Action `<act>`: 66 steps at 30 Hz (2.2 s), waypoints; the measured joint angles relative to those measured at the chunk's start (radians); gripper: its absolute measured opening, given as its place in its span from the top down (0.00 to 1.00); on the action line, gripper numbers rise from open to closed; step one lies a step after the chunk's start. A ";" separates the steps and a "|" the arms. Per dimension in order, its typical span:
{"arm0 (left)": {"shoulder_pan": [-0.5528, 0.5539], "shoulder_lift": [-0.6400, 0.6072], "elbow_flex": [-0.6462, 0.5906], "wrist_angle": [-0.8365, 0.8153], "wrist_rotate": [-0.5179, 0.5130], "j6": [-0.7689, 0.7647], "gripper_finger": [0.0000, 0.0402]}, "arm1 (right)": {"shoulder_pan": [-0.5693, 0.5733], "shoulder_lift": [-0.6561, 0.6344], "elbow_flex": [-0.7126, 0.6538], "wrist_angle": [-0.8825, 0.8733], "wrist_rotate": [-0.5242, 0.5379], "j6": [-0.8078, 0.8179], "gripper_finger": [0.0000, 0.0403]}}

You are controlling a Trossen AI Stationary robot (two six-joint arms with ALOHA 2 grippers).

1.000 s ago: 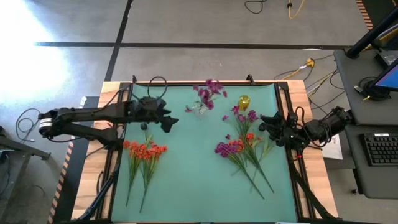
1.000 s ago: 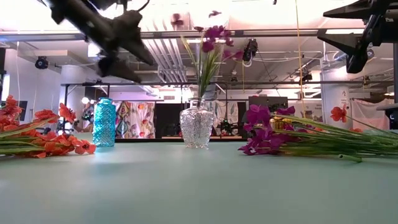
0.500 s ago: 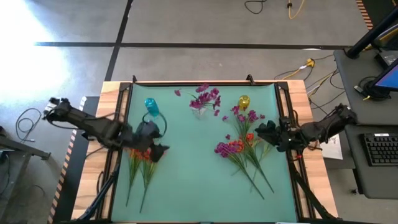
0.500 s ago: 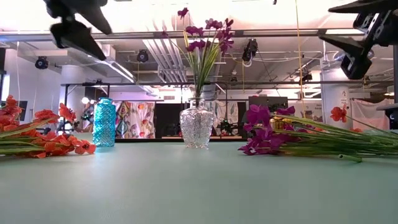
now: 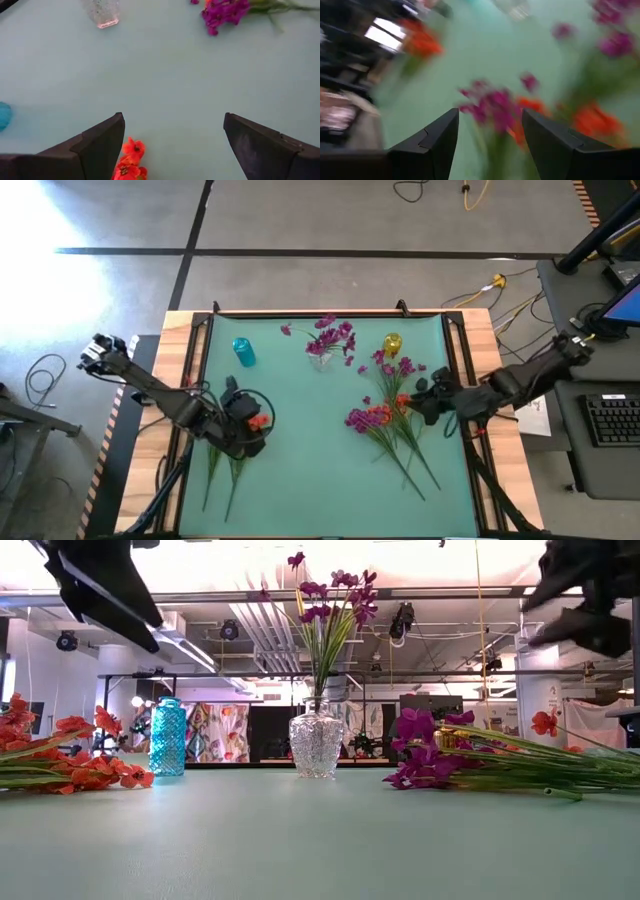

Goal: Sort flowers into vase by color
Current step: Put the right orange flowers into the yellow flower vase

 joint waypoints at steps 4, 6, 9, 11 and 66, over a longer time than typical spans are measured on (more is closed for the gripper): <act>0.000 0.023 0.000 -0.021 0.000 0.002 0.19 | 0.000 0.118 0.107 -0.167 -0.188 0.116 0.48; 0.000 0.033 -0.002 -0.026 0.001 0.002 0.19 | 0.000 0.174 0.139 -0.174 -0.263 0.117 0.48; 0.000 0.050 -0.002 -0.025 0.001 0.002 0.19 | 0.001 0.249 0.173 -0.177 -0.324 0.108 0.48; 0.000 0.062 -0.002 -0.025 0.001 0.002 0.19 | 0.000 0.299 0.182 -0.173 -0.362 0.108 0.48; 0.000 0.204 -0.004 -0.025 0.001 -0.009 0.19 | -0.072 0.784 0.178 -0.112 -0.485 -0.006 0.66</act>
